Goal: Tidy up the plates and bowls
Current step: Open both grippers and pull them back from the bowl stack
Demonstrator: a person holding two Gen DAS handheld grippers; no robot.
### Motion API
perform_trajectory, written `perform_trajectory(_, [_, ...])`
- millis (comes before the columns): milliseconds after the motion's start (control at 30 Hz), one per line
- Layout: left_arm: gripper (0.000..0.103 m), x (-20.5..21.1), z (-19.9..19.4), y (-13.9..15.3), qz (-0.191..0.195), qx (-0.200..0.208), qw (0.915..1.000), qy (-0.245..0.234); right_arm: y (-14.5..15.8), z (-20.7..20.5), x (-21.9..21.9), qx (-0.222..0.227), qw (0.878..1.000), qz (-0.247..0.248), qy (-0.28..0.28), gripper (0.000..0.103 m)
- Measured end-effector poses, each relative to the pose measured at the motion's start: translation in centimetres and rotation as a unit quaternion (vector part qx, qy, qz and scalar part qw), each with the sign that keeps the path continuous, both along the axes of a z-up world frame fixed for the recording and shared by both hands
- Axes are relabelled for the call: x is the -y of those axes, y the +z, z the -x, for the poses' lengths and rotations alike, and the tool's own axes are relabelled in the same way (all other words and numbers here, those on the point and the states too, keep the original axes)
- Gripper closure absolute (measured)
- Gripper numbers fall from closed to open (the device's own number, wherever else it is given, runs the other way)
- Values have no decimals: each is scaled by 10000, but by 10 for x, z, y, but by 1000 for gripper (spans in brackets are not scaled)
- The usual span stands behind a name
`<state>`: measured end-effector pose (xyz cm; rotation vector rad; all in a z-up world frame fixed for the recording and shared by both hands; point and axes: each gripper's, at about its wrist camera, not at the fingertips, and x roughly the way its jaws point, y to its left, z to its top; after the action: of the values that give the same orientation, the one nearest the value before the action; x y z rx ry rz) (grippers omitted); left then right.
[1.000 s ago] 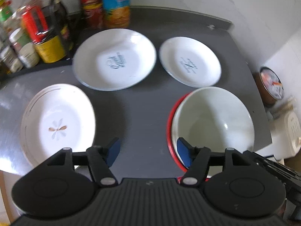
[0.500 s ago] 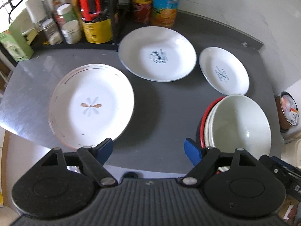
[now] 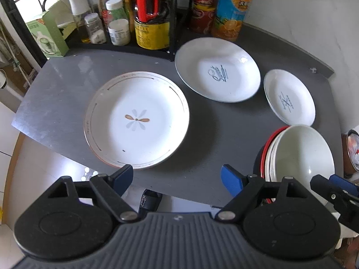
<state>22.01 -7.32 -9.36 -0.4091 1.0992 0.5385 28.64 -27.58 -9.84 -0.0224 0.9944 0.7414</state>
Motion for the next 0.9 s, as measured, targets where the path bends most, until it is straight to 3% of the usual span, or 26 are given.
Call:
perform_trajectory(100, [19, -4, 1, 4, -42, 71, 9999, 130, 4, 0, -13, 150, 9997, 90, 160, 21])
perform_trajectory(533, [19, -47, 2, 2, 32, 151, 9988, 473, 2, -14, -71, 270, 9982, 268, 469, 20])
perform_trajectory(900, [19, -101, -22, -1, 50, 242, 9994, 252, -9, -36, -109, 158, 9993, 342, 48, 20])
